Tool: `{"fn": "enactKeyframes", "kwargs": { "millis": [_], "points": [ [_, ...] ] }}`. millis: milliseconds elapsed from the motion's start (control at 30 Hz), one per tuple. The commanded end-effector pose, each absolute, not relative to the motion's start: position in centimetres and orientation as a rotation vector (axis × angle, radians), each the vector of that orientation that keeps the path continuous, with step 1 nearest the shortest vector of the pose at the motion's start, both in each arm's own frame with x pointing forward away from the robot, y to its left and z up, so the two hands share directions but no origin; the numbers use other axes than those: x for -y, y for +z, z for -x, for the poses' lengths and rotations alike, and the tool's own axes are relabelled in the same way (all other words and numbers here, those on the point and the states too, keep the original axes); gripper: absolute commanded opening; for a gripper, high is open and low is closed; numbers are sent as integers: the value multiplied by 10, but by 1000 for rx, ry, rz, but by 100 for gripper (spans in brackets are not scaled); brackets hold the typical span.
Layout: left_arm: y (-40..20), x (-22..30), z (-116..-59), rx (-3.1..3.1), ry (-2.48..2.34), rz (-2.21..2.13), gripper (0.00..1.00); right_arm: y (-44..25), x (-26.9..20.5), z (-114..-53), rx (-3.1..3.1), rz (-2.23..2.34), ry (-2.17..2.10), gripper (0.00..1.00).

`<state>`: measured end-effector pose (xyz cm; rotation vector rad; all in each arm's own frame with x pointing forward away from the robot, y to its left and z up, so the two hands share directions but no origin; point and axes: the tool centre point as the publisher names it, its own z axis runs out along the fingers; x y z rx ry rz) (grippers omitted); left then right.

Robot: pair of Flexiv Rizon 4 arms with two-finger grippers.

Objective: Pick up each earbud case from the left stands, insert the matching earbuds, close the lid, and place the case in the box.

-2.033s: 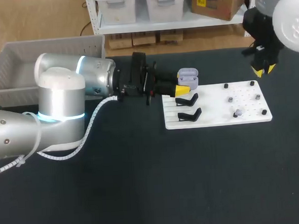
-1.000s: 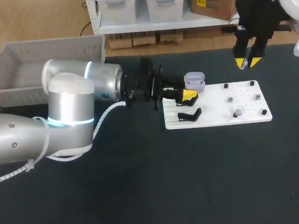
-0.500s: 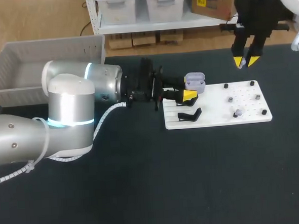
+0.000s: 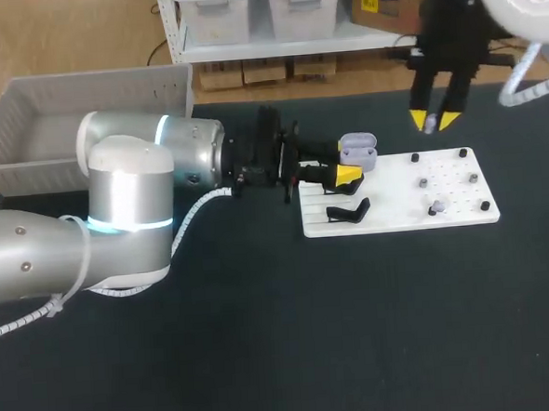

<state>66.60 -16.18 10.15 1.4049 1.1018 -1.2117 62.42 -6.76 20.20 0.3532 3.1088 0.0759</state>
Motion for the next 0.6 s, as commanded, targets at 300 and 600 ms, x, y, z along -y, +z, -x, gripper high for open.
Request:
{"fn": "enactKeyframes", "kwargs": {
  "millis": [300,600],
  "points": [
    [101,162,-664,-1101,-1206,-1400,0,206,33,-635,-3053,-684,25,0],
    [101,162,-664,-1101,-1206,-1400,0,197,12,-645,-3058,-747,33,0]
  ]
}}
